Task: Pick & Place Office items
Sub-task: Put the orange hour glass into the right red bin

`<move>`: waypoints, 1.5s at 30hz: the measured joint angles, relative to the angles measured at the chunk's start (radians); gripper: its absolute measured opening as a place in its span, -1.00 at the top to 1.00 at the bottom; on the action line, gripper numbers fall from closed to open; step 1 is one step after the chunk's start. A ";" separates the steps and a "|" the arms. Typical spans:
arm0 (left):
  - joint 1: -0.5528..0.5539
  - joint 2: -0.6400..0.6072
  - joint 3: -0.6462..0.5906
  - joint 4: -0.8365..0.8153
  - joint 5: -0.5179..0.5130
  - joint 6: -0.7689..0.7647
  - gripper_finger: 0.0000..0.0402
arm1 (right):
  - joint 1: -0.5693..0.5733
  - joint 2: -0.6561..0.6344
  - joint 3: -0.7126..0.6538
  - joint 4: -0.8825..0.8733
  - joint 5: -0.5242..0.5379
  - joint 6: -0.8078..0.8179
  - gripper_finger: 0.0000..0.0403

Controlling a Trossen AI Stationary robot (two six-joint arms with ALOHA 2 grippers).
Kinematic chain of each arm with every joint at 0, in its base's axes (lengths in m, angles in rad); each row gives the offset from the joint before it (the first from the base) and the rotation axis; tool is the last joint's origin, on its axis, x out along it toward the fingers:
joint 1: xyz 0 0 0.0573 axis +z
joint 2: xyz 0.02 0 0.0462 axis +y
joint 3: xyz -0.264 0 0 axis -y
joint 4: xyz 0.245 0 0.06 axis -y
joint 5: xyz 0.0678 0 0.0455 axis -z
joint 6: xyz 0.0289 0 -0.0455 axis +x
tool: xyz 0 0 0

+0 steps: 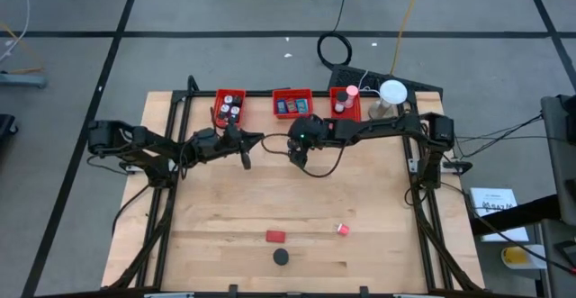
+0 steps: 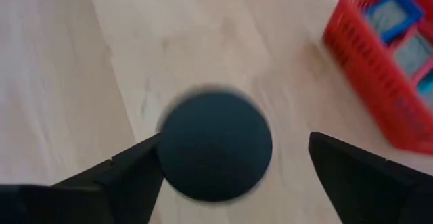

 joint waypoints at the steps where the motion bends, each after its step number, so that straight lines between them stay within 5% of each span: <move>1: 0.000 0.000 0.000 0.000 0.000 0.000 0.87 | -0.001 0.006 -0.001 -0.003 -0.002 0.000 -0.74; 14: 0.000 0.000 0.000 0.000 0.000 0.000 0.87 | -0.001 0.016 -0.002 0.031 -0.051 0.005 -0.04; 21: 0.000 0.000 0.000 0.000 0.001 0.000 0.87 | -0.004 -0.083 -0.003 -0.047 -0.040 0.030 -0.03; 29: 0.000 0.000 0.000 0.000 0.001 0.000 0.87 | -0.070 -0.325 -0.022 -0.351 0.236 0.093 -0.03; 37: 0.000 0.000 0.000 0.000 0.002 0.000 0.87 | -0.295 -0.500 -0.249 -0.242 0.211 0.083 -0.03; 45: 0.000 0.000 0.000 0.000 0.002 0.000 0.87 | -0.447 -0.515 -0.399 -0.078 0.124 0.040 -0.03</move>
